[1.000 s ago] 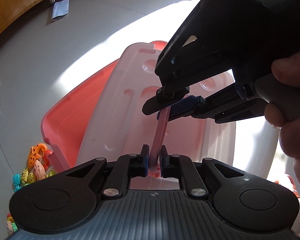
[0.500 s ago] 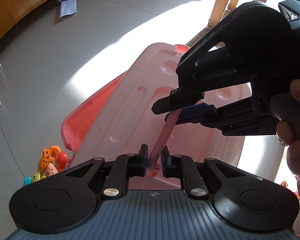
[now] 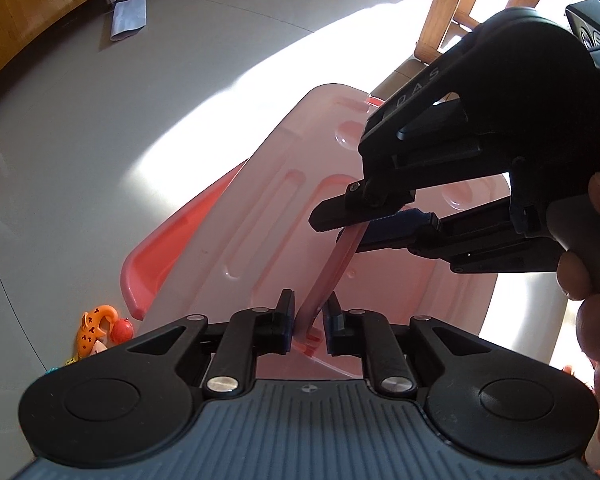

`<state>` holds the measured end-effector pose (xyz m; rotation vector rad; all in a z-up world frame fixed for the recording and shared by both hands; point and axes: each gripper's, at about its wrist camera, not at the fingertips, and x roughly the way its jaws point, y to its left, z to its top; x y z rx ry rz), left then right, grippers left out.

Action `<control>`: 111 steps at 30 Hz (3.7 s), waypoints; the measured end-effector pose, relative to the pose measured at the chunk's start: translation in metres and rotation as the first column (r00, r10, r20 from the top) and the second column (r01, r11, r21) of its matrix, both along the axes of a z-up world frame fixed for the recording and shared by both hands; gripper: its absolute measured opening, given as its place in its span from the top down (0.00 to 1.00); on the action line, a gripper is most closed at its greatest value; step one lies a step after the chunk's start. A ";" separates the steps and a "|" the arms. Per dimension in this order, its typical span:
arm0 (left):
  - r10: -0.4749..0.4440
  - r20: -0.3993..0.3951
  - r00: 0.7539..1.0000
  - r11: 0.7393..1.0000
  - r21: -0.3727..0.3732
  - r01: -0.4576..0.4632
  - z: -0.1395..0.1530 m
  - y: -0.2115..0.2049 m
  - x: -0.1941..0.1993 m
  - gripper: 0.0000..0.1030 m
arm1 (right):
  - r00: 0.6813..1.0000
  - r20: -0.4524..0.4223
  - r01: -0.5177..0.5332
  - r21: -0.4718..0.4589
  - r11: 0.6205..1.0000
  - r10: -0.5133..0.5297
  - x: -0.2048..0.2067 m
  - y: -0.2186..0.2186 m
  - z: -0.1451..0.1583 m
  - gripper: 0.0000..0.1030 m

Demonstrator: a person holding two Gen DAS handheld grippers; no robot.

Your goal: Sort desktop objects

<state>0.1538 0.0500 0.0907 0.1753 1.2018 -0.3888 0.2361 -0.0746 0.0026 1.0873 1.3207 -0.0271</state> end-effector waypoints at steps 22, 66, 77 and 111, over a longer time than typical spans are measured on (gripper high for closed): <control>-0.007 -0.017 1.000 1.000 -0.004 0.006 0.004 0.005 0.003 0.85 | 0.892 0.065 -0.430 -0.182 0.884 0.447 0.047 0.009 0.050 0.50; 0.035 0.018 0.999 0.999 -0.011 -0.035 0.014 0.011 0.032 0.83 | -0.026 0.039 -0.766 -0.643 0.005 0.999 0.063 0.047 0.101 0.91; 0.101 0.042 0.994 0.995 -0.001 -0.101 0.016 0.019 0.034 0.81 | 0.202 0.063 -0.814 -0.544 0.204 0.977 0.078 0.012 0.083 0.92; 0.259 0.132 0.957 0.951 0.138 -0.276 0.064 -0.031 -0.077 0.11 | 0.468 0.087 -0.622 -0.674 0.398 0.879 -0.021 -0.030 0.128 0.49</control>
